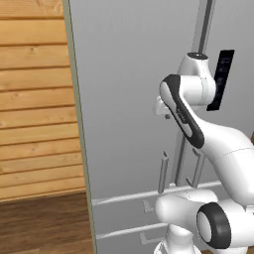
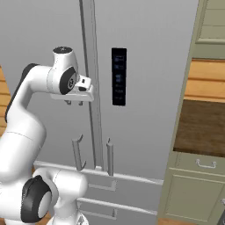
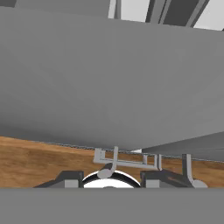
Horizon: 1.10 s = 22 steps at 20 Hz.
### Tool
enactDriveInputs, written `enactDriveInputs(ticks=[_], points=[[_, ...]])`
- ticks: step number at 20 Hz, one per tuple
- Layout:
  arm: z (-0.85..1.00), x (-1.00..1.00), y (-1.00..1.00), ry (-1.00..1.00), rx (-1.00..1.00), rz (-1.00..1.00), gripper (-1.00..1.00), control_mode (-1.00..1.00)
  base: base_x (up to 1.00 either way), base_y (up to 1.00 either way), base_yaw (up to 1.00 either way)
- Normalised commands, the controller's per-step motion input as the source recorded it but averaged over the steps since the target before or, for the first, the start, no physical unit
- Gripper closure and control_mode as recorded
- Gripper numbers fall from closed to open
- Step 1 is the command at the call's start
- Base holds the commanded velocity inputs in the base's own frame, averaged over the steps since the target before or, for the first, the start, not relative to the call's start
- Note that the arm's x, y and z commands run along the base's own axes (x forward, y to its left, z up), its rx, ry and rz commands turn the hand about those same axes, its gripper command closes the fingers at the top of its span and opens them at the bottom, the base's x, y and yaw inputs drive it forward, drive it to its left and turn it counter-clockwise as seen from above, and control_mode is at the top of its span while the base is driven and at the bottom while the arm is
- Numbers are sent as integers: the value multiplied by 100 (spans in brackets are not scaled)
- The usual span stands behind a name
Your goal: Take the strawberry from the fridge and place it on top of the pancake, located on the dining counter.
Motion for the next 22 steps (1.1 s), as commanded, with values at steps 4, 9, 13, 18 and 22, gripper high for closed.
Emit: enactDriveInputs(ticks=[4,9,13,18,22], points=[[0,0,0,0,0,0,-100,100,0,0,0],[0,0,0,0,0,0,-100,100,-9,0,0],[0,0,0,0,0,0,-100,100,-51,-13,0],[0,0,0,0,0,0,-100,100,-70,-28,-3],[0,0,0,0,0,0,-100,100,-48,-42,-5]])
